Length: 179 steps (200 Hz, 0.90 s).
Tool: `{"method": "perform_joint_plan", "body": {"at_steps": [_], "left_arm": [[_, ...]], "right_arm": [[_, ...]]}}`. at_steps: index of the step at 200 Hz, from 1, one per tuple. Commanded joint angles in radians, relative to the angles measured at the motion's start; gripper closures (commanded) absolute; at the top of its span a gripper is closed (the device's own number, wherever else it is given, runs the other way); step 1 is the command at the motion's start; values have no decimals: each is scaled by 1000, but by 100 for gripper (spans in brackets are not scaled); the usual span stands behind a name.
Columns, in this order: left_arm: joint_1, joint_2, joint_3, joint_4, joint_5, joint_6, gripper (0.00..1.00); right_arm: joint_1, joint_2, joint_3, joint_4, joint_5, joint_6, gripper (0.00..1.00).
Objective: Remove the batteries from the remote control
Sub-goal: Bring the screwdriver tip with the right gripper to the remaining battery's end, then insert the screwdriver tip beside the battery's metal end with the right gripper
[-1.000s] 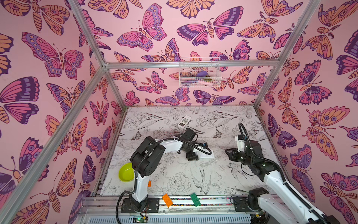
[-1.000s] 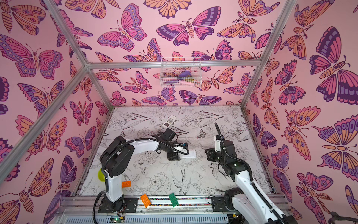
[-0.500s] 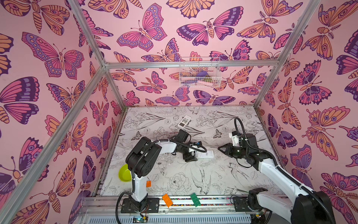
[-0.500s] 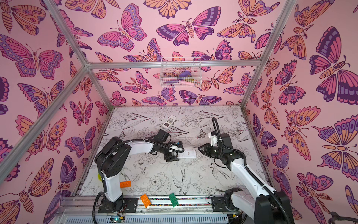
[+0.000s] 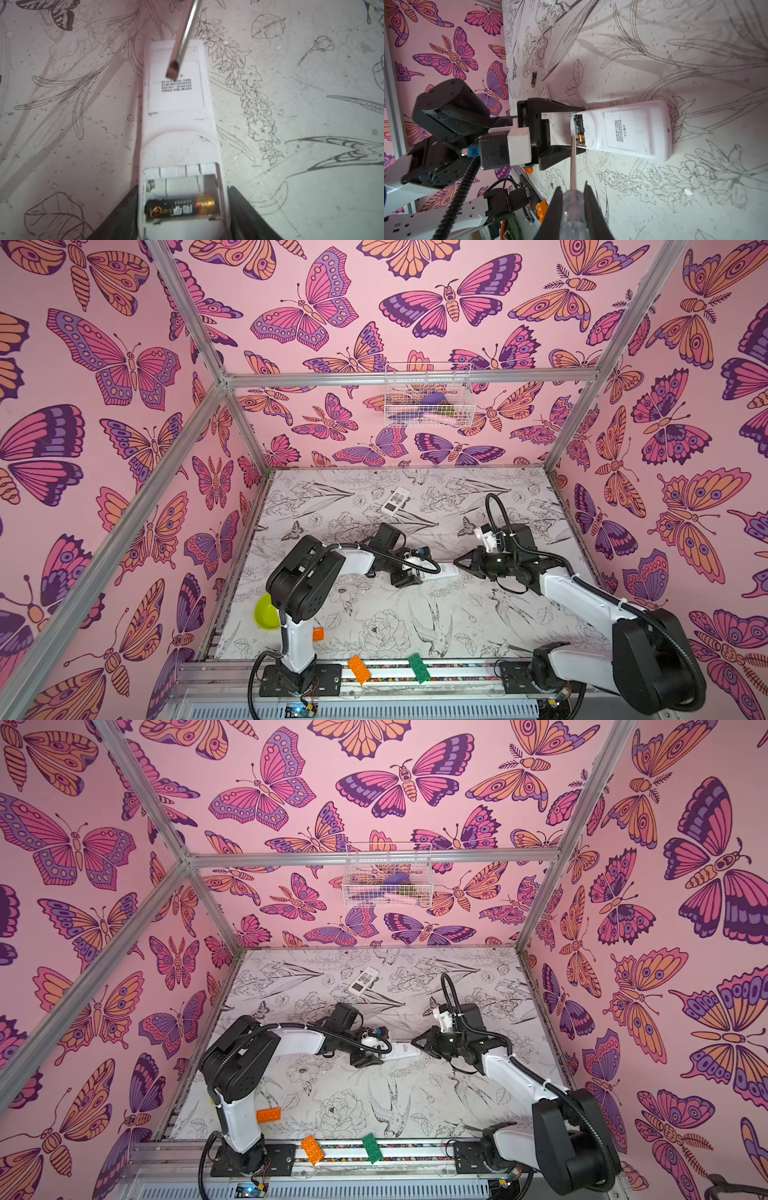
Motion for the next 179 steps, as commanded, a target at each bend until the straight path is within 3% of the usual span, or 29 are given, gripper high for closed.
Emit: {"method": "perform_joint_plan", "body": {"at_steps": [1,49,89,179], "left_arm": [[6,33,-33,-74,-9,-16,38],[8,41,-17,-68,-27,-49,47],[4,49,-20,-72,-30,-43,44],[6,65,-3,-97,-13,-29,52]], "right_arm": [[34,21,37,46,-21,23,100],[77,73,48,46,-24,10,100],[80,117,67,46,-29,0,100],[89,214,195,-200,-40,-221,100]]}}
